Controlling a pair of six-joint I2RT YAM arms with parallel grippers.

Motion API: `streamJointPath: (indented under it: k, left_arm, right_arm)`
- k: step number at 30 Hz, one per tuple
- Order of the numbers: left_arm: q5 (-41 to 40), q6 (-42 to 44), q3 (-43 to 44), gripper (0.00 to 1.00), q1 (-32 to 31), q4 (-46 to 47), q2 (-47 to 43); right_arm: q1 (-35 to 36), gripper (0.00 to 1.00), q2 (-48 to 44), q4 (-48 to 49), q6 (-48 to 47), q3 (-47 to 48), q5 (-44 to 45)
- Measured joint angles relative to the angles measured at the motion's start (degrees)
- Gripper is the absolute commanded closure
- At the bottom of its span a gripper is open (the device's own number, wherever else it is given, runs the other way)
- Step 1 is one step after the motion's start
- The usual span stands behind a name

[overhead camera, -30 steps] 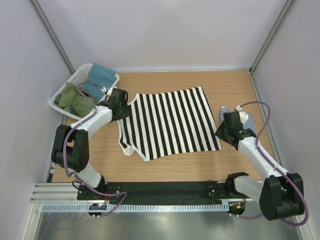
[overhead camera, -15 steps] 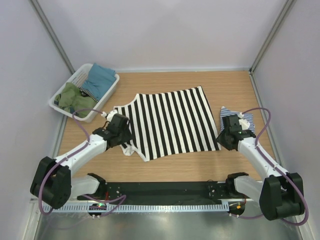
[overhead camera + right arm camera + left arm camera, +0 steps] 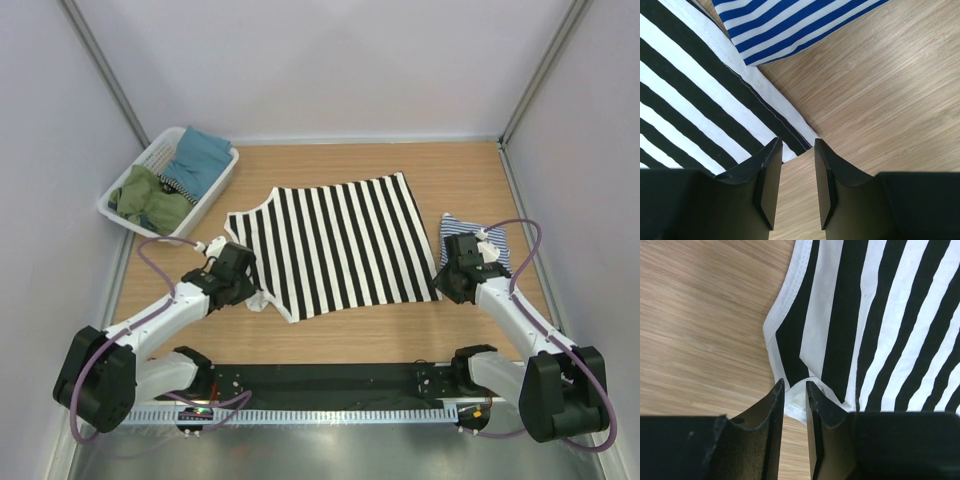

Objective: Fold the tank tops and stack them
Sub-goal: Flatten the tank top out

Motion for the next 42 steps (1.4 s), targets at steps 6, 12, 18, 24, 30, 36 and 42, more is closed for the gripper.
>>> streamJointPath:
  k: [6, 12, 18, 24, 30, 36, 42]
  left_arm:
    - [0.11, -0.15, -0.2, 0.69, 0.0, 0.15, 1.99]
    - [0.39, 0.09, -0.83, 0.65, 0.0, 0.04, 2.01]
    - [2.32, 0.33, -0.79, 0.68, 0.0, 0.5, 4.35]
    - [1.77, 0.57, -1.49, 1.0, 0.0, 2.43, 4.61]
    - [-0.48, 1.79, -1.46, 1.0, 0.55, 1.95, 4.44]
    - [-1.66, 4.35, -1.46, 0.75, 8.22, -2.69, -1.97]
    - [-1.6, 6.38, -0.57, 0.28, 9.88, -4.63, -3.8]
  right_arm:
    - [0.0, 0.61, 0.0, 0.0, 0.0, -0.02, 0.02]
    - [0.0, 0.61, 0.0, 0.0, 0.0, -0.02, 0.02]
    - [0.0, 0.62, 0.0, 0.0, 0.02, 0.0, 0.04]
    - [0.0, 0.62, 0.11, 0.09, 0.63, -0.11, 0.22]
    - [0.0, 0.62, 0.52, 0.07, 1.09, -0.39, 0.68]
    - [0.0, 0.62, 0.52, 0.35, 1.42, -1.31, 1.05]
    - [0.0, 0.62, 0.48, 0.72, 1.66, -2.38, 0.02]
